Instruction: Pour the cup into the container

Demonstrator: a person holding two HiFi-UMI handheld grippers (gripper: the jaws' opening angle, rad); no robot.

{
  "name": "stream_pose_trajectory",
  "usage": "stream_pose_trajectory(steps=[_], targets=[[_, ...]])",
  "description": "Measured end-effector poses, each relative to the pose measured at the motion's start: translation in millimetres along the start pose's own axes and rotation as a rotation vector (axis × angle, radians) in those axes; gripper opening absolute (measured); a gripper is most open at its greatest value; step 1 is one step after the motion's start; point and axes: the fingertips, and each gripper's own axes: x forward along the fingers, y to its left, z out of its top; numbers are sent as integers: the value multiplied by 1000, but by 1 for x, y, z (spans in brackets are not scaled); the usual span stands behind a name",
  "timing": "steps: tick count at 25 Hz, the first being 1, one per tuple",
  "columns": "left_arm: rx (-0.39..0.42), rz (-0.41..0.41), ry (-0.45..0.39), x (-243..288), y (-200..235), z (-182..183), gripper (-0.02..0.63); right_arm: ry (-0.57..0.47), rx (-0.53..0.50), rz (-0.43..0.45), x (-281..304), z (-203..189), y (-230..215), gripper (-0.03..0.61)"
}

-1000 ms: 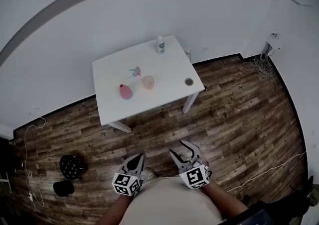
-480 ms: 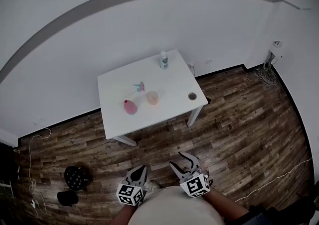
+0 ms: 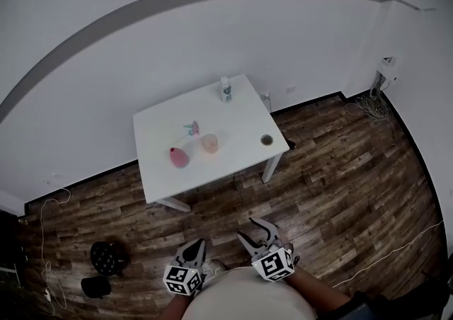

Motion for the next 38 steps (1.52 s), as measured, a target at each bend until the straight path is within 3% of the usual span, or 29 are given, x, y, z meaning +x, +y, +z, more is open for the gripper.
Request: stream_pose_trajectory(steps=[14,38], targets=[[8,-3,10,13,-17,1,11,-11,19,-20,-11,-1,-23,222],[-24,52,8,57,-83,-10,11,-19,-13,50,-49,-34,-74,221]])
